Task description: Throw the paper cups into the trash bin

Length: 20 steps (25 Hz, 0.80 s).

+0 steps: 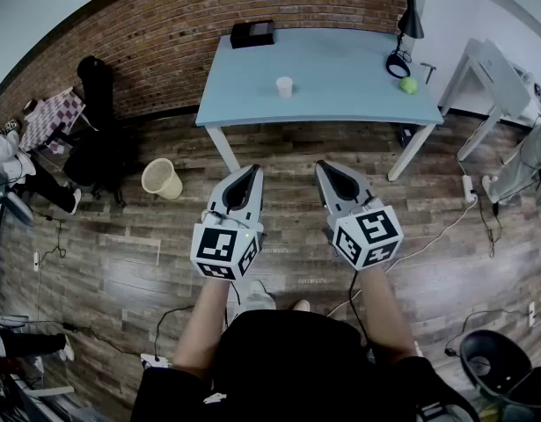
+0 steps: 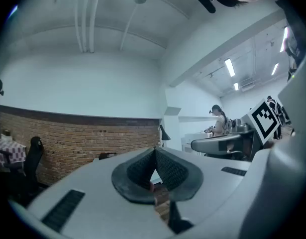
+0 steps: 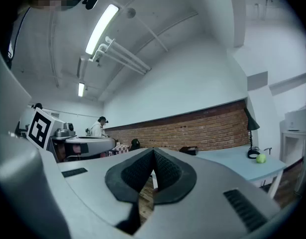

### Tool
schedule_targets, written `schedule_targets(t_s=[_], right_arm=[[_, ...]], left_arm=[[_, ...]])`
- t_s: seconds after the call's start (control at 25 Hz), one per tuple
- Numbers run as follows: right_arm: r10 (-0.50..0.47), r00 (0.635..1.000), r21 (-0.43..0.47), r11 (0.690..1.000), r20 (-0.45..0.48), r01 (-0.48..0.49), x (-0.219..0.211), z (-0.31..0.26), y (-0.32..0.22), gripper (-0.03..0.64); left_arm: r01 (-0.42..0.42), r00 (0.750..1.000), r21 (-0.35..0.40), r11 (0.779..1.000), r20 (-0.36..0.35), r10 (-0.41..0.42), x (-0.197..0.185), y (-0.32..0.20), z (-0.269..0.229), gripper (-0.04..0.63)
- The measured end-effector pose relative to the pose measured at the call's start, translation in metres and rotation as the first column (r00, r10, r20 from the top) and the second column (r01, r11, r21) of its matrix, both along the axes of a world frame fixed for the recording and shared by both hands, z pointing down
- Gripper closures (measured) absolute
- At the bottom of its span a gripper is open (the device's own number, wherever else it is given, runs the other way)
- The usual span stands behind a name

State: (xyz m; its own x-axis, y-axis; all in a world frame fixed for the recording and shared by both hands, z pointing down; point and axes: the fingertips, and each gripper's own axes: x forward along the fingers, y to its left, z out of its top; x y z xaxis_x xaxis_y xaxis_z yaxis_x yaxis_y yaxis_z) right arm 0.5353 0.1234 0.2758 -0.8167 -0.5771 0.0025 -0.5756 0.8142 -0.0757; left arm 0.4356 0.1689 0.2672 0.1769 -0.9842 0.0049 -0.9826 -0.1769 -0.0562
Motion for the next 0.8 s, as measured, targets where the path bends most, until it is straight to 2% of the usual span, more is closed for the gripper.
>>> schedule_targets(t_s=[0.8], right_arm=[[0.006, 1.000, -0.016, 1.000, -0.012, -0.007, -0.005, 0.007, -0.029, 0.614]], left_arm=[[-0.011, 0.999, -0.009, 1.000, -0.042, 0.010, -0.006, -0.035, 0.006, 0.587]])
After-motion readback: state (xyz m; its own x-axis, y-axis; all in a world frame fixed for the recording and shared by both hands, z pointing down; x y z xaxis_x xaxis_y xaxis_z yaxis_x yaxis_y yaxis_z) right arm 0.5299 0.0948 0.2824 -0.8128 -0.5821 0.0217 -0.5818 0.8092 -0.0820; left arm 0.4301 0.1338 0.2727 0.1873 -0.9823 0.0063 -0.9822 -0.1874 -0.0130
